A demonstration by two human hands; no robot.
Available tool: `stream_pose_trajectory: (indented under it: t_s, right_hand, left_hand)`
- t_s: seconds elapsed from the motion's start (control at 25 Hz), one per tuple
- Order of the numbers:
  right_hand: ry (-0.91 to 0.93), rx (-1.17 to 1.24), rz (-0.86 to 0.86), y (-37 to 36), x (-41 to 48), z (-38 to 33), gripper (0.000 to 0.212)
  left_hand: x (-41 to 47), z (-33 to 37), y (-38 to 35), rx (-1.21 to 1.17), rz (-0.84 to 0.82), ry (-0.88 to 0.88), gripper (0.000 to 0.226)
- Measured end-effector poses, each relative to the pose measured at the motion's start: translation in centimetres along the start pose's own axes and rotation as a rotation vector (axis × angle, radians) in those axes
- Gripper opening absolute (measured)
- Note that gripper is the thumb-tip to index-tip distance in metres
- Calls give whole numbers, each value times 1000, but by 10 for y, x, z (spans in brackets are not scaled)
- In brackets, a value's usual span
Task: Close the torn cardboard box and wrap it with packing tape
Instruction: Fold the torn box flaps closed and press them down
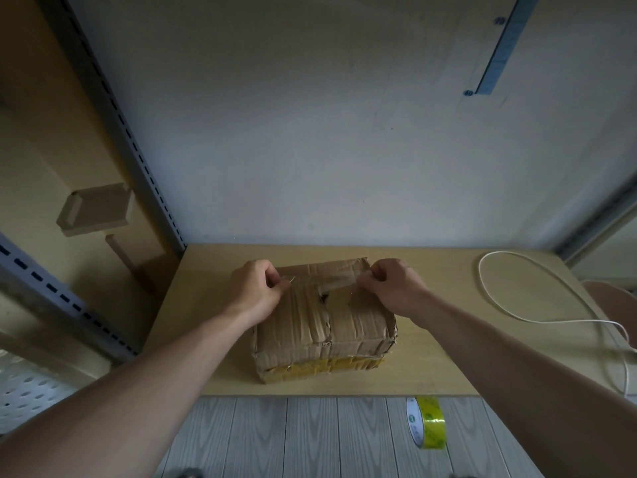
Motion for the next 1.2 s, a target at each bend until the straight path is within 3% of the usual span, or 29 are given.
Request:
stream_pose_trajectory:
  t_s: [0.16,0.64,0.96,1.2]
  right_hand:
    - [36,-53,43,2,0,-4,33]
    - [93,4,130,-2,-6,-9,17]
    - [31,5,194,-11,-11,-5,26]
    - [113,2,302,-22,-21,-12,22]
  left_hand:
    - [0,-5,-1,-37,-11,30,21]
    - [-22,-8,1,-62,91,44,18]
    - [-29,-2,-18,44,129,-210,19]
    - [-34,-18,-21,168,285,-54,18]
Point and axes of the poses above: each hand's wrist, its own x-axis towards the middle knuckle, its own y-axis out of the back of the hand, z = x × y, the point moved 7 cm from there along x, towards the middle knuckle, and after that the axes turned 3 degrees about -x, right-handed, at the moved point
